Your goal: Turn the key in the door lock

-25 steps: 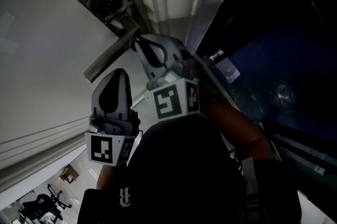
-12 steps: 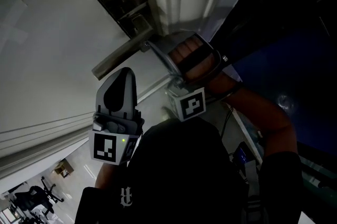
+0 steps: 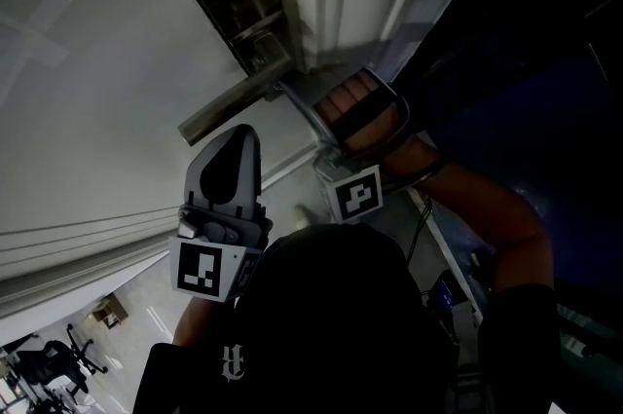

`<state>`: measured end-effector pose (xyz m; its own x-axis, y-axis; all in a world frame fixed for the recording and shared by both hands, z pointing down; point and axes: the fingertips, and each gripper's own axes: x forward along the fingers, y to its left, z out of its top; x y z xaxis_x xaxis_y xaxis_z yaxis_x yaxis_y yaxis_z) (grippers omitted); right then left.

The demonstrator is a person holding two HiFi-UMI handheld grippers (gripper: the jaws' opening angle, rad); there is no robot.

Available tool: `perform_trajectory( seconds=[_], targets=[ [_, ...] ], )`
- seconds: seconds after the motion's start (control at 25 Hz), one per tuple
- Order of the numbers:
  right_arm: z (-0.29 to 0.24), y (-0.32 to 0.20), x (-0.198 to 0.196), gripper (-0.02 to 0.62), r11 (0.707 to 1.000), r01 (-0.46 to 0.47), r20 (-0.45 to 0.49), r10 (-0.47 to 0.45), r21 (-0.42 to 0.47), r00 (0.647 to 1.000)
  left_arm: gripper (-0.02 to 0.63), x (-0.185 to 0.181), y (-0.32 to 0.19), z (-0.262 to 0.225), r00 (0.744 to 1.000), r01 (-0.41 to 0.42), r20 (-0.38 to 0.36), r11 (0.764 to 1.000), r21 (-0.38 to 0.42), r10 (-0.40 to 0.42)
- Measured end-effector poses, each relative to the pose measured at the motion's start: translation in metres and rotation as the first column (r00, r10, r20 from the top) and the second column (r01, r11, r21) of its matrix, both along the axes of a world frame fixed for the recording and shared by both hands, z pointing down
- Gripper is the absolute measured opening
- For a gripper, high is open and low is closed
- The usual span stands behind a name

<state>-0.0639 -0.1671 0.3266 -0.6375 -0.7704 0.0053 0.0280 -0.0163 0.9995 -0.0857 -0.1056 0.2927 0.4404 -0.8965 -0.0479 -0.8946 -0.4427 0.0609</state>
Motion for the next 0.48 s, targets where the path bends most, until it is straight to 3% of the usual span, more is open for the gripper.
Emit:
perform_trajectory(
  seconds=[0.36,0.48],
  targets=[
    [0.001,0.010,0.010,0.023,1.000,0.002,0.001,-0.002,-0.027,1.000,0.006,0.000,0.005,-0.004,1.000,-0.005,0.004,1.000,-0.002,0.005],
    [-0.009,0.013,0.027,0.025,0.992,0.009,0.115,0.006,-0.122,0.993,0.006,-0.006,0.006,-0.010,1.000,0.012,0.003,1.000,0.012,-0.012]
  ],
)
